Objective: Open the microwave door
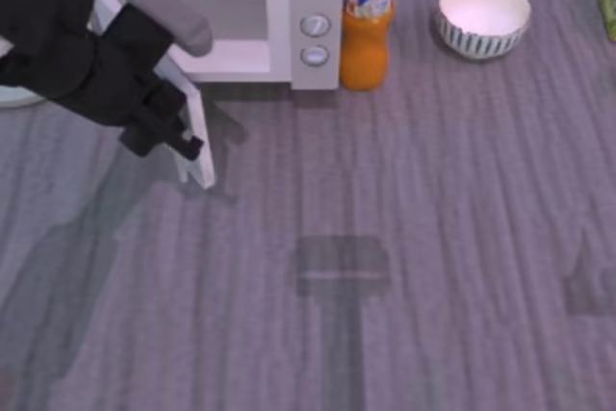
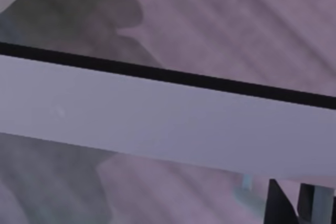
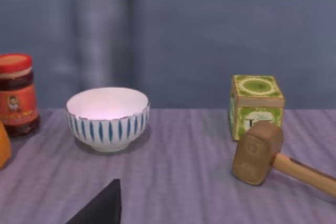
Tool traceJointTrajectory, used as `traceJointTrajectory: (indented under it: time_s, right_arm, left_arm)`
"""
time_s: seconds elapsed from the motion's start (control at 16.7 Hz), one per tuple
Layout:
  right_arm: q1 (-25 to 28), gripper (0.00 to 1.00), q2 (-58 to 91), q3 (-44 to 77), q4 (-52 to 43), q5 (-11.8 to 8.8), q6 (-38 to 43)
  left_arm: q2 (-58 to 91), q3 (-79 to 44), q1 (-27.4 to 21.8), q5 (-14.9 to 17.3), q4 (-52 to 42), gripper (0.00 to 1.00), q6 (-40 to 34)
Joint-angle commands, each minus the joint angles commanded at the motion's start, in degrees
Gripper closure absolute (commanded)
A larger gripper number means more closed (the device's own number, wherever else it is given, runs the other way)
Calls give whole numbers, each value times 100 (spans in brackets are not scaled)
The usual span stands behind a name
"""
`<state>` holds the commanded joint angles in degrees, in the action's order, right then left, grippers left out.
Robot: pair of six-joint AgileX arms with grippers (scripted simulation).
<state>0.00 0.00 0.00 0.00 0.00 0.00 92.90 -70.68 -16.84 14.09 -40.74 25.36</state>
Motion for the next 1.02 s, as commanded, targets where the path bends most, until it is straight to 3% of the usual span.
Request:
traceJointTrajectory:
  time_s: [0.42, 1.02]
  right_arm:
    - [0, 0, 0, 0, 0, 0, 0]
    - [0, 0, 0, 0, 0, 0, 0]
  left_arm:
    - [-97, 64, 406, 431, -291, 100, 940]
    - [-107, 65, 428, 456, -304, 100, 993]
